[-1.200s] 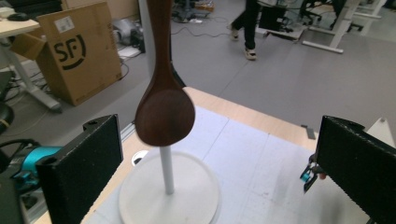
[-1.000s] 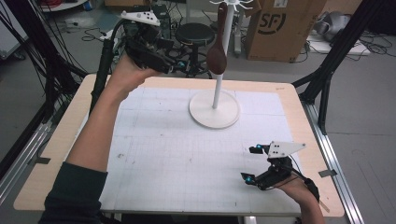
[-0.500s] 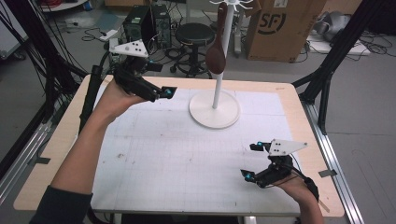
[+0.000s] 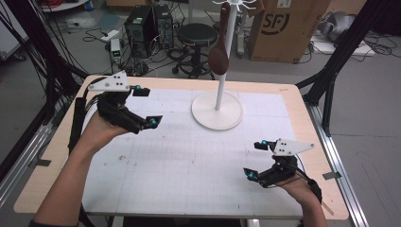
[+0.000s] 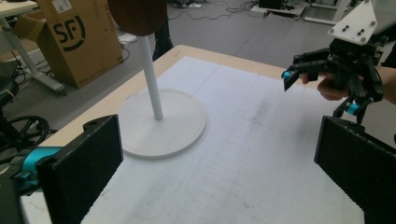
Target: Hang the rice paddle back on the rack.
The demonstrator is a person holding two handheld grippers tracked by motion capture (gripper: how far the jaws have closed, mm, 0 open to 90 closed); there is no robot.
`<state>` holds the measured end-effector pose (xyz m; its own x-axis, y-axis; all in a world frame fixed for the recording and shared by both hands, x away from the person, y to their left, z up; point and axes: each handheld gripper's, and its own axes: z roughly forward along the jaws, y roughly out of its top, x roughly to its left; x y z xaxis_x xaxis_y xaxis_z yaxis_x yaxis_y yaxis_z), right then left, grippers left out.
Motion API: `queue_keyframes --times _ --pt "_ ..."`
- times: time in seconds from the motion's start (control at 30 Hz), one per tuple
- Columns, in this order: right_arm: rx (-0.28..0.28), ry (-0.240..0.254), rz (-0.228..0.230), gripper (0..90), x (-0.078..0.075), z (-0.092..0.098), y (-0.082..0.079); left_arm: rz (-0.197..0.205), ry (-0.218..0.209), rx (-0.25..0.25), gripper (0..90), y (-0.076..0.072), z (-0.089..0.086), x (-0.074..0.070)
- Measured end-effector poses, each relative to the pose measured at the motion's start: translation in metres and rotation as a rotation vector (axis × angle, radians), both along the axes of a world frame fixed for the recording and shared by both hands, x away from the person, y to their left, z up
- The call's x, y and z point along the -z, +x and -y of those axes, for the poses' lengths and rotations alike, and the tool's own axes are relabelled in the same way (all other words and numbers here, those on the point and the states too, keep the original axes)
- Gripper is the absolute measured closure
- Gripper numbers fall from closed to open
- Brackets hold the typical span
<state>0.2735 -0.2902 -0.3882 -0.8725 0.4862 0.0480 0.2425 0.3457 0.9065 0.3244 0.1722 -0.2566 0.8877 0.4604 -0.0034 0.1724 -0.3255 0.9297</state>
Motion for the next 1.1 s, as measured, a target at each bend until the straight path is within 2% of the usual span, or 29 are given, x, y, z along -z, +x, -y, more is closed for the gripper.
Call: queue_keyframes --times 0.3,0.5,0.57,0.8,0.87,1.1 --pt "0.004 0.006 0.007 0.3 -0.001 -0.001 0.0 -0.008 0.02 -0.005 1.7 -0.021 -0.013 0.031" --pt "0.019 0.017 0.007 0.3 -0.003 0.002 0.0 -0.012 0.006 -0.013 1.7 -0.031 -0.023 0.043" --pt "0.023 0.024 0.006 0.3 -0.004 0.004 0.0 -0.01 0.017 -0.018 1.6 -0.033 -0.026 0.047" --pt "0.034 0.03 0.013 0.3 -0.006 0.007 -0.002 -0.02 0.013 -0.038 1.7 -0.039 -0.04 0.056" --pt "0.033 0.027 0.013 0.3 -0.006 0.008 -0.002 -0.011 0.024 -0.041 1.6 -0.042 -0.043 0.059" --pt "0.04 0.026 0.014 0.3 -0.006 0.008 -0.002 -0.01 0.012 -0.045 1.7 -0.049 -0.05 0.076"
